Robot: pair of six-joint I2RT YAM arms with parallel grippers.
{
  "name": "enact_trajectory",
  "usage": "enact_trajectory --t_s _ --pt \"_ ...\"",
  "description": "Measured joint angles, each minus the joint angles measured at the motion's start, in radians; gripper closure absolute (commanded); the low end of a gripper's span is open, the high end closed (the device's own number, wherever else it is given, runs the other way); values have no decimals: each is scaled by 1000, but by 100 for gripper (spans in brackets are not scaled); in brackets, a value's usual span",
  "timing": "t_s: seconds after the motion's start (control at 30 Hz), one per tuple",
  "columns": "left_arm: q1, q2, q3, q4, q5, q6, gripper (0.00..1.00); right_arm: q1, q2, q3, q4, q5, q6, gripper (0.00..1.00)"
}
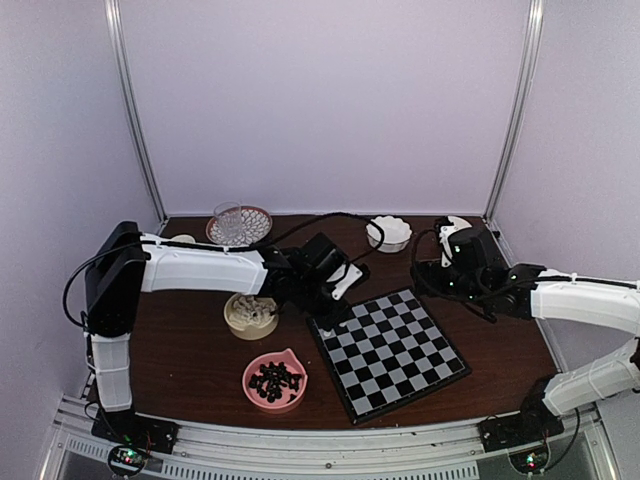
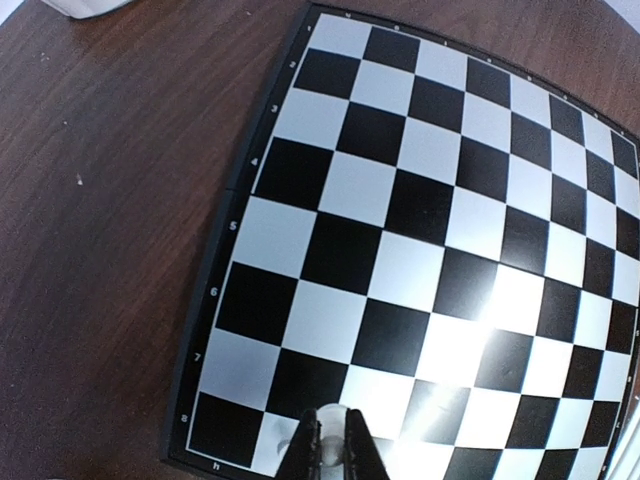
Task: Set up the chess pieces on the board
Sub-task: Place the pawn at g2.
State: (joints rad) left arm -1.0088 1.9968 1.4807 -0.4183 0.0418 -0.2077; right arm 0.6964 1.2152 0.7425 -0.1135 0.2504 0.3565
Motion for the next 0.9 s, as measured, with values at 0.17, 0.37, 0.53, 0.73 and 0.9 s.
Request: enact_trajectory --t_s 0.17,0.37,0.53,0.73,0.9 --pt "-3 33 5 -8 7 1 98 0 -19 -11 7 26 10 17" --pt "-5 52 25 -18 -2 5 98 0 -19 -14 13 38 12 17" --pt "-6 83 55 -31 -8 15 98 0 -19 -14 14 39 13 17" --pt "-6 104 70 -58 -46 24 98 0 -19 -14 14 39 13 17" --pt "-6 105 72 -70 -67 28 96 0 -19 -14 14 39 13 17"
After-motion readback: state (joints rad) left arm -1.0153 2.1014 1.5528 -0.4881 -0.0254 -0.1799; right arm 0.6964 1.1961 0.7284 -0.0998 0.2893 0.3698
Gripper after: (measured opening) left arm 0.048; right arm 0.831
